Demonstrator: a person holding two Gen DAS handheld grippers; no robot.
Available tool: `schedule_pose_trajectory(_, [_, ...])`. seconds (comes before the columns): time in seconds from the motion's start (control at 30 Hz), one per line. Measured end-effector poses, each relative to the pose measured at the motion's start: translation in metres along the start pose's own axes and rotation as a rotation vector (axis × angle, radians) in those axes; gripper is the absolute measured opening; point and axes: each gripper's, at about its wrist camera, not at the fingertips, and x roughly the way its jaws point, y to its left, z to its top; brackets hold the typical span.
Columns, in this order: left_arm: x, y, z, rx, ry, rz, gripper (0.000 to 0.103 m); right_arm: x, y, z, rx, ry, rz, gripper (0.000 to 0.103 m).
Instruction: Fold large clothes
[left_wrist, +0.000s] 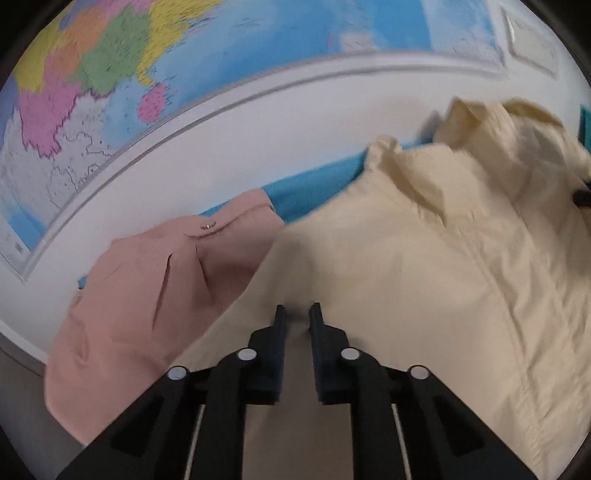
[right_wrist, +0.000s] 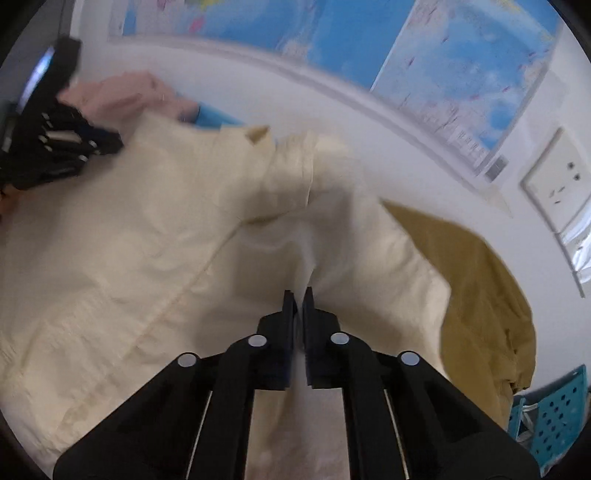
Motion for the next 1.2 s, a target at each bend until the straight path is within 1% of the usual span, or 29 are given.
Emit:
schedule_pose_trajectory(0.03, [-0.003, 0.008, 0.005, -0.039, -0.017, -0.025, 0.006, -0.010, -0.001, 0.004, -0.003, -0.037, -0.010, 0.002])
schedule_pose_trajectory(0.07, [-0.008, 0.015, 0.011, -0.065, -0.037, -0.032, 0.004, -0.019, -0.003, 0.008, 0.003, -0.078, -0.026, 0.002])
schedule_pose_trajectory(0.1, [-0.013, 0.019, 0.016, -0.075, -0.062, -0.021, 0.004, -0.029, -0.010, 0.013, 0.039, -0.124, -0.030, 0.002])
schedule_pose_trajectory(0.13, [-0.017, 0.021, 0.019, -0.078, -0.083, -0.004, 0.004, -0.033, -0.016, 0.016, 0.077, -0.146, -0.020, 0.002])
schedule_pose_trajectory(0.17, [-0.019, 0.024, 0.022, -0.084, -0.098, 0.006, 0.004, -0.032, -0.022, 0.018, 0.111, -0.157, -0.013, 0.002])
schedule_pose_trajectory(0.27, [-0.015, 0.027, 0.024, -0.100, -0.095, 0.005, 0.008, -0.003, -0.023, 0.013, 0.118, -0.099, -0.023, 0.004])
schedule_pose_trajectory(0.33, [-0.009, 0.022, 0.020, -0.080, -0.075, 0.017, 0.018, 0.016, -0.022, 0.005, 0.106, -0.018, -0.028, 0.014])
schedule_pose_trajectory(0.37, [-0.007, 0.017, 0.016, -0.062, -0.070, 0.025, 0.023, 0.017, -0.023, 0.002, 0.115, -0.011, -0.023, 0.019])
schedule_pose_trajectory(0.4, [-0.007, 0.014, 0.012, -0.043, -0.070, 0.024, 0.029, 0.010, -0.027, -0.002, 0.125, -0.026, -0.004, 0.030])
schedule_pose_trajectory(0.43, [-0.008, 0.008, 0.008, -0.021, -0.067, 0.027, 0.033, 0.003, -0.030, -0.004, 0.134, -0.037, -0.009, 0.036])
schedule_pose_trajectory(0.47, [-0.012, 0.005, 0.004, -0.011, -0.069, 0.032, 0.040, -0.013, -0.035, -0.009, 0.147, -0.068, -0.009, 0.051])
schedule_pose_trajectory(0.53, [-0.025, -0.002, -0.005, 0.020, -0.093, 0.015, 0.049, -0.046, -0.044, -0.021, 0.142, -0.135, -0.032, 0.072])
schedule_pose_trajectory(0.57, [-0.031, -0.005, -0.009, 0.031, -0.104, 0.009, 0.057, -0.065, -0.049, -0.030, 0.136, -0.161, -0.056, 0.072])
schedule_pose_trajectory(0.6, [-0.037, -0.008, -0.013, 0.039, -0.113, 0.000, 0.062, -0.076, -0.052, -0.036, 0.135, -0.167, -0.064, 0.072])
schedule_pose_trajectory(0.67, [-0.051, -0.017, -0.024, 0.061, -0.129, -0.039, 0.063, -0.092, -0.065, -0.058, 0.169, -0.162, -0.066, 0.071])
schedule_pose_trajectory(0.7, [-0.058, -0.024, -0.030, 0.080, -0.129, -0.069, 0.066, -0.093, -0.075, -0.074, 0.197, -0.131, -0.076, 0.066])
schedule_pose_trajectory(0.73, [-0.063, -0.031, -0.035, 0.105, -0.129, -0.096, 0.068, -0.086, -0.078, -0.078, 0.208, -0.104, -0.096, 0.062])
schedule_pose_trajectory(0.77, [-0.066, -0.039, -0.039, 0.134, -0.130, -0.116, 0.071, -0.074, -0.082, -0.085, 0.218, -0.056, -0.121, 0.053])
schedule_pose_trajectory(0.8, [-0.070, -0.050, -0.044, 0.175, -0.133, -0.132, 0.074, -0.063, -0.091, -0.096, 0.245, -0.004, -0.145, 0.051])
schedule_pose_trajectory(0.87, [-0.072, -0.071, -0.049, 0.237, -0.119, -0.112, 0.074, -0.052, -0.101, -0.106, 0.302, 0.036, -0.154, 0.052])
schedule_pose_trajectory(0.9, [-0.073, -0.082, -0.051, 0.252, -0.106, -0.097, 0.074, -0.056, -0.108, -0.111, 0.344, 0.030, -0.139, 0.056])
schedule_pose_trajectory(0.93, [-0.073, -0.087, -0.052, 0.261, -0.095, -0.073, 0.074, -0.063, -0.115, -0.116, 0.387, 0.000, -0.098, 0.061])
schedule_pose_trajectory(0.97, [-0.075, -0.090, -0.052, 0.262, -0.095, -0.064, 0.074, -0.079, -0.121, -0.123, 0.433, -0.050, -0.063, 0.069])
schedule_pose_trajectory(1.0, [-0.082, -0.090, -0.052, 0.259, -0.106, -0.083, 0.074, -0.090, -0.124, -0.127, 0.456, -0.086, -0.059, 0.078])
schedule_pose_trajectory(1.07, [-0.096, -0.091, -0.053, 0.256, -0.138, -0.116, 0.074, -0.126, -0.128, -0.152, 0.495, -0.144, -0.074, 0.084])
schedule_pose_trajectory(1.1, [-0.104, -0.093, -0.053, 0.257, -0.153, -0.123, 0.075, -0.141, -0.128, -0.168, 0.523, -0.159, -0.063, 0.088])
schedule_pose_trajectory(1.13, [-0.114, -0.097, -0.052, 0.264, -0.171, -0.132, 0.076, -0.151, -0.128, -0.184, 0.549, -0.158, -0.043, 0.091])
schedule_pose_trajectory(1.17, [-0.120, -0.100, -0.050, 0.266, -0.183, -0.138, 0.079, -0.160, -0.130, -0.202, 0.575, -0.145, -0.015, 0.097])
schedule_pose_trajectory(1.2, [-0.126, -0.103, -0.049, 0.267, -0.198, -0.152, 0.080, -0.162, -0.129, -0.213, 0.593, -0.134, 0.003, 0.097])
